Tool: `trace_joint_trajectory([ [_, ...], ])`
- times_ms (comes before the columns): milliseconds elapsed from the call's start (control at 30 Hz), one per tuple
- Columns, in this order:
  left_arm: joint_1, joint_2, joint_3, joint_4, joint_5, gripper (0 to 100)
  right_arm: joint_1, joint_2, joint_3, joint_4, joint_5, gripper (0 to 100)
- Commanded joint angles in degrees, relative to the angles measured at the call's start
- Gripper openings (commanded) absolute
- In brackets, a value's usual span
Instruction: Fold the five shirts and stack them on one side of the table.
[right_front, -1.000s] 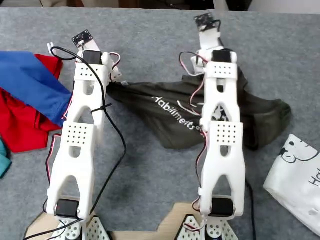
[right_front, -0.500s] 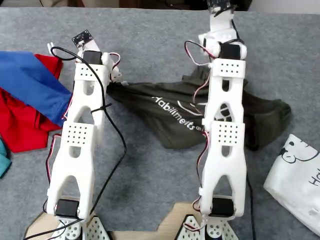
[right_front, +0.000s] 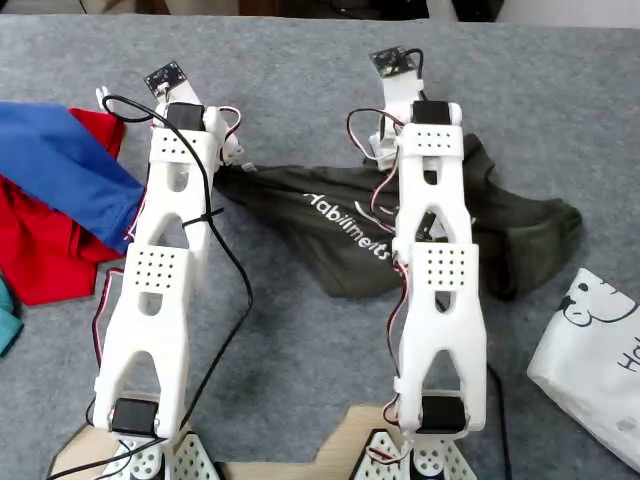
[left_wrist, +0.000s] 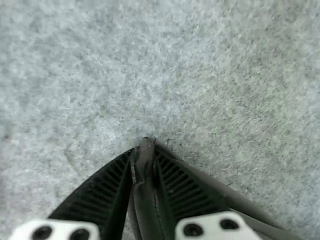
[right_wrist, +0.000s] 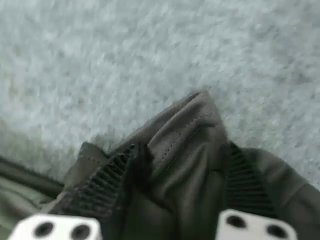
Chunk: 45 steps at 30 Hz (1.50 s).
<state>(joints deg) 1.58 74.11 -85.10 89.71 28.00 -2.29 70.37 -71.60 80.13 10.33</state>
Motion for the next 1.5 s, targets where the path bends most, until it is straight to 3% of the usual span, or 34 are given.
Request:
trace_joint_trajectory([
  [0, -0.5, -0.3, -2.5, -0.4, -0.4, 2, 0.4, -0.2, -0.2, -0.9, 1.1, 4.1],
  [33, -0.5, -0.3, -2.5, -0.3, -0.4, 2, 0.8, -0.3, -0.2, -1.9, 1.1, 0.0],
  [300, -0.7, -0.3, -2.5, 0.1, -0.4, 2, 1.3, -2.9, -13.5, -4.3, -0.9, 0.5],
  [633, -0.7, -0.3, -2.5, -1.0, -0.4, 2, 0.2, -6.0, -24.0, 2.7, -4.1, 0.5],
  [800, -0.7, -0.2, -2.5, -0.9, -0.3, 2, 0.4, -12.7, -23.9, 9.6, -4.9, 0.5],
  [933, -1.9, -0.7, -2.5, 0.2, -0.3, 2, -1.4, -15.1, -23.4, 22.8, -4.7, 0.5],
  [1200, -5.7, -0.1, -6.6, 0.6, 0.1, 2, 2.2, -18.4, 0.6, 22.4, -4.5, 0.5],
  [1333, -5.7, 0.2, -6.6, 0.5, 0.1, 2, 0.6, -26.8, 21.1, 22.3, 2.5, 0.5],
  [1467, -5.7, 1.3, -7.1, 0.4, 0.1, 2, -0.9, -31.2, 34.2, 21.5, 4.2, 0.5],
])
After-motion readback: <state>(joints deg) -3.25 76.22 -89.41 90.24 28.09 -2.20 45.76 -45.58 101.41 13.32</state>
